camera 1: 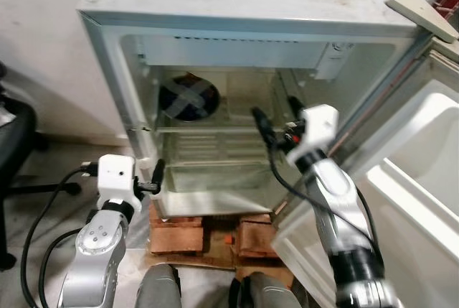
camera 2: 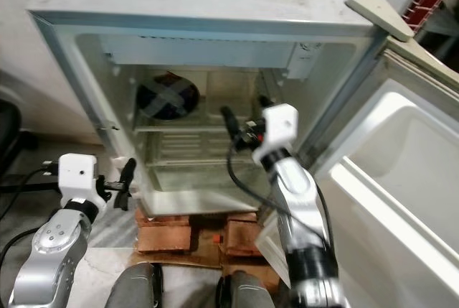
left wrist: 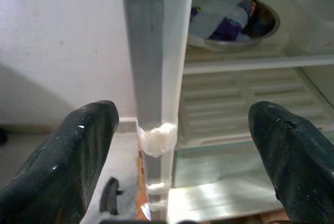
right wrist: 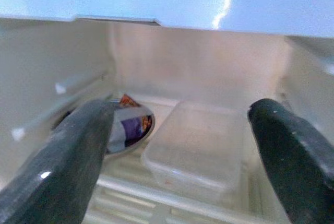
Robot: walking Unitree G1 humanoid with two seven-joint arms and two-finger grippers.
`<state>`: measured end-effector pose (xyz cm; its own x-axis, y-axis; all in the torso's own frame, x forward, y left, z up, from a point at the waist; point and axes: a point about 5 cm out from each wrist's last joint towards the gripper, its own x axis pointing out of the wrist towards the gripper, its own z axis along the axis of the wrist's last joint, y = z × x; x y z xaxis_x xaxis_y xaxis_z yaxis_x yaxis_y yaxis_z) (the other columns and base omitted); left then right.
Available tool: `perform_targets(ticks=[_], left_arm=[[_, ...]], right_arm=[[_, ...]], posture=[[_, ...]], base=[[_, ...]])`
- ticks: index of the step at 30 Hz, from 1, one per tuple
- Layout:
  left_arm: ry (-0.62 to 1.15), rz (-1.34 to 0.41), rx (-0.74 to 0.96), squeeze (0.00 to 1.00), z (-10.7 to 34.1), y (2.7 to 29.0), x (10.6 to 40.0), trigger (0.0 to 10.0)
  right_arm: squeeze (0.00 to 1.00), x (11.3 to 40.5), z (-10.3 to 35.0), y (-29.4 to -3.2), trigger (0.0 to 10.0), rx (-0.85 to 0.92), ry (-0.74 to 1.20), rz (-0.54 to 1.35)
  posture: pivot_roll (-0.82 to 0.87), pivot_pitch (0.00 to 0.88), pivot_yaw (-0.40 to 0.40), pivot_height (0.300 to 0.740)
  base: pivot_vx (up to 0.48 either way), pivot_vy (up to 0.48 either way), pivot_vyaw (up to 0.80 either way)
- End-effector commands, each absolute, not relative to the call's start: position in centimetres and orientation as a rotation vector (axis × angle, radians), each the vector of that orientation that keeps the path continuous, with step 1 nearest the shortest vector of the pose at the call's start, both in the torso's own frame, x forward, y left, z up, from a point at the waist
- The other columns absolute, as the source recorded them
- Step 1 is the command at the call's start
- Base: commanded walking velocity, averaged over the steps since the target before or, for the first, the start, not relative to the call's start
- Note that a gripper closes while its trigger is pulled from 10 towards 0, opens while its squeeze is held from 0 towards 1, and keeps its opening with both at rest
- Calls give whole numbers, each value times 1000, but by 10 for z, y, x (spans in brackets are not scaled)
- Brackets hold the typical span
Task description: Restocking fridge
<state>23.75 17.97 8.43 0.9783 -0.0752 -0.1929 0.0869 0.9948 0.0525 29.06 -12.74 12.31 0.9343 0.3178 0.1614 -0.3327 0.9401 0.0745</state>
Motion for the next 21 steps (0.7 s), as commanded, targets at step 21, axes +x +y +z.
perform_targets(ticks=[21], left_arm=[[166,-130,61,0,83,173,250,10000]], right_arm=[[0,274,123,-141,10000,84,-81,195]], posture=[[48,0,-45,740]], base=[[-211,0,0]])
